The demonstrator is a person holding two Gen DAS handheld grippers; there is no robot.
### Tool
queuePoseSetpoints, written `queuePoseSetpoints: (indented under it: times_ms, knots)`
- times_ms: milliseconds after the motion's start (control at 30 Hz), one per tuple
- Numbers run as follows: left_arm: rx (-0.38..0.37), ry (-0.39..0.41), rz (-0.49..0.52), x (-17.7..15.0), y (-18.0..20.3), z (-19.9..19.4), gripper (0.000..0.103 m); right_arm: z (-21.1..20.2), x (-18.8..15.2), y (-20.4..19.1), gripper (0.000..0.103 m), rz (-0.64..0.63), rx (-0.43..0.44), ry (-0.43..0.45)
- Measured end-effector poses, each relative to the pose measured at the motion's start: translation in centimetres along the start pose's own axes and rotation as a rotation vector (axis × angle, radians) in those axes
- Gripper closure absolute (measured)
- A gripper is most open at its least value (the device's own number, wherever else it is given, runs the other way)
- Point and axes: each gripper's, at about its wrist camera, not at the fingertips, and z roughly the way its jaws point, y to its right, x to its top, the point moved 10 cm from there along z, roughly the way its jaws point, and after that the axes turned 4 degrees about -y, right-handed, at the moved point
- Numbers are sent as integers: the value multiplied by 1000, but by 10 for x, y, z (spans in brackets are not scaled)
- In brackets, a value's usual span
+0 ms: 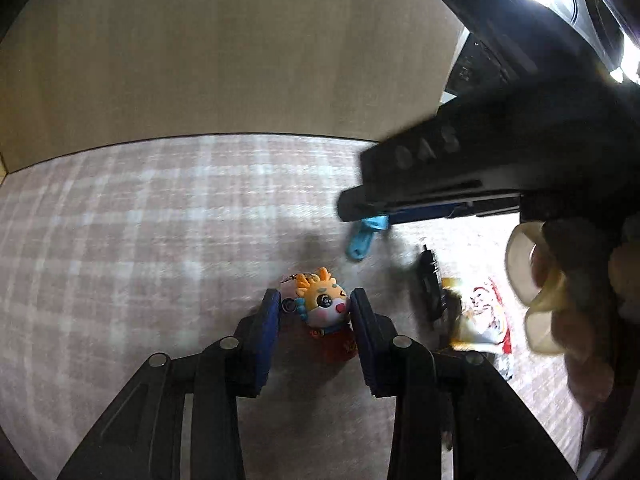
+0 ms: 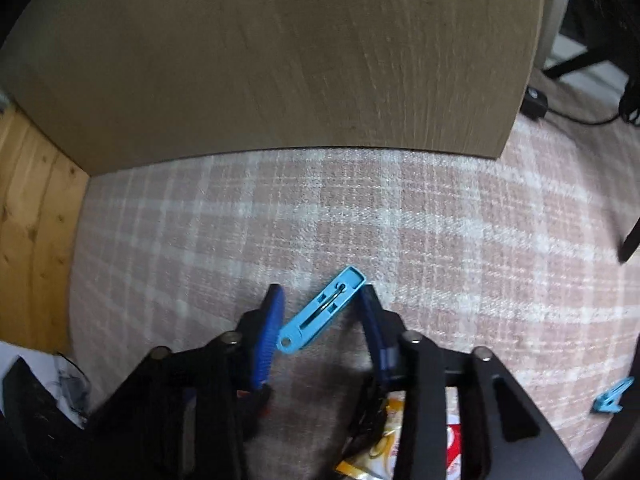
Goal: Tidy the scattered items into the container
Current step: 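Grasp blue clothespin with right gripper while left gripper grasps cartoon figure keychain, then carry clothespin and keychain over black tray and open both grippers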
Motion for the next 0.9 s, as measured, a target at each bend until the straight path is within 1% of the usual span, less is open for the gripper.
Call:
queuePoseSetpoints:
  times_ms: [33,67,100,133,233,300,333,400,467,533,667,733,800,833,900]
  knots:
    - [3,2,0,-2,-2,-2,69,-1,-2,-2,75,-13,-14,1]
    - [7,1,-2,-4,-4,-3,69,-1,-6,-4,83,-24,-30,1]
    - [4,1,-7,-6,-5,-5,69,-1,-7,-4,88,-27,-30,2]
    - [2,1,-15,-7,-6,-7,70,-1,-10,-5,91,-23,-18,-4]
    - [1,2,-29,-15,-12,-14,70,-3,-14,-8,91,-10,17,9]
    - [-16,4,-48,-11,-12,-19,70,-9,-16,-1,91,4,39,24]
    - [-23,7,-53,-10,-14,-23,70,-14,-19,3,91,18,61,40]
    - [-12,23,-56,1,-9,-31,70,-27,-23,17,91,49,101,70]
    - [-15,37,-52,3,-8,-42,70,-41,-26,24,91,62,130,102]
    - [-9,56,-42,8,-5,-53,70,-61,-40,23,91,55,146,148]
    - [-13,102,-5,23,14,-73,70,-104,-69,31,91,63,169,242]
    - [-29,127,19,32,27,-83,70,-126,-84,42,91,77,182,284]
    - [-44,146,44,41,41,-89,70,-150,-91,56,91,105,193,331]
    - [-54,152,54,46,49,-87,70,-165,-89,65,91,114,187,352]
    - [-85,157,80,51,70,-87,70,-182,-105,84,91,132,160,396]
